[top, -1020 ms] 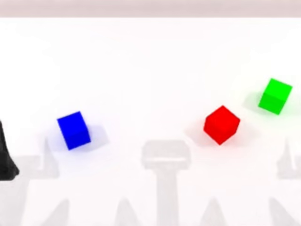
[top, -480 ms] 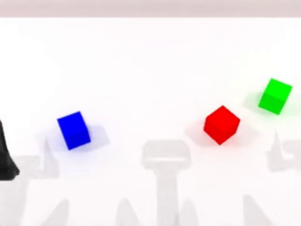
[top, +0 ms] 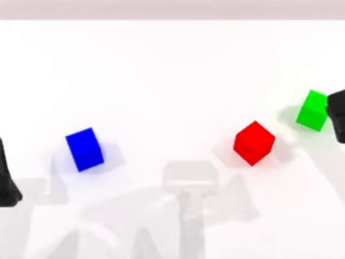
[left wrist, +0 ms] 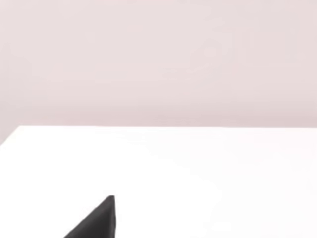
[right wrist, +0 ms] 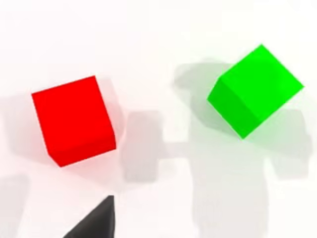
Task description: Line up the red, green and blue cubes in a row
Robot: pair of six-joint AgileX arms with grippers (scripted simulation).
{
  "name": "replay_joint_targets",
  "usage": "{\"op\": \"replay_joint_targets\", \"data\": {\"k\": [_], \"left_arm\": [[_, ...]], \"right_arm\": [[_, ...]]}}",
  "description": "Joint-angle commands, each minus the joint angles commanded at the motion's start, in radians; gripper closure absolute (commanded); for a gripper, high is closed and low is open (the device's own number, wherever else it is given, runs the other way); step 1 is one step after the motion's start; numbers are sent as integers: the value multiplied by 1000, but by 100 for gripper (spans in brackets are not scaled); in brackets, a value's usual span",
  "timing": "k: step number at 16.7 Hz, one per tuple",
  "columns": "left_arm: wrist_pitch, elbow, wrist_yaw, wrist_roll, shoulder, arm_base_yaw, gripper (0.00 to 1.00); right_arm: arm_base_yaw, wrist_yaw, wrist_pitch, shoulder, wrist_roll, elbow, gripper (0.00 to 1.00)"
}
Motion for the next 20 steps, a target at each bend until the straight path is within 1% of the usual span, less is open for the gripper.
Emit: {"op": "replay_joint_targets", "data": {"k": [6, 11, 15, 20], "left_arm": [[0, 0, 0, 0, 0, 0, 0], [0, 0, 0, 0, 0, 0, 0], [0, 0, 0, 0, 0, 0, 0], [0, 0, 0, 0, 0, 0, 0]], "right_arm": [[122, -3, -330, 571, -59, 463, 0], [192, -1, -511, 901, -94, 748, 0], [216, 1, -569, 1003, -106, 847, 0], [211, 1, -568, 1003, -105, 846, 0]]}}
